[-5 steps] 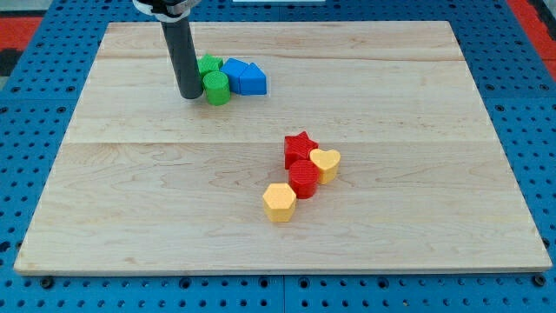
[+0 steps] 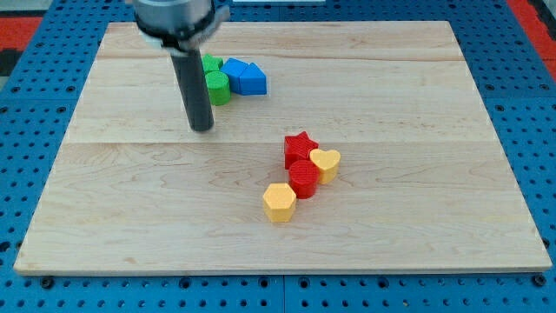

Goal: Move yellow hexagon from red circle

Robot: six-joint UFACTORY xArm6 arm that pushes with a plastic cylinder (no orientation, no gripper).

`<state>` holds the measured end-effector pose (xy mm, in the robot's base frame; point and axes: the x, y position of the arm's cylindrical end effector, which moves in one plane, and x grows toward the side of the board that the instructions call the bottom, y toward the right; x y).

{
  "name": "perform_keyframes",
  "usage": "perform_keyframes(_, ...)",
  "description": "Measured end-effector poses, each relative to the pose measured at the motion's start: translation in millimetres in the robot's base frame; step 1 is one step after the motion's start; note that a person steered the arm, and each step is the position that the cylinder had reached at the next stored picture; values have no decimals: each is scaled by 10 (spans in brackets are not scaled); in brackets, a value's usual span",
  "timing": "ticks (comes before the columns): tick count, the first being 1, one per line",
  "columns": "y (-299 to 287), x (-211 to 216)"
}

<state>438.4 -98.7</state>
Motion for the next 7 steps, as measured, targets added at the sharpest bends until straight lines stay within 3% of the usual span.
perform_keyframes(1, 171, 286)
perform_keyframes(4, 152, 282)
perform_keyframes(7, 455, 782)
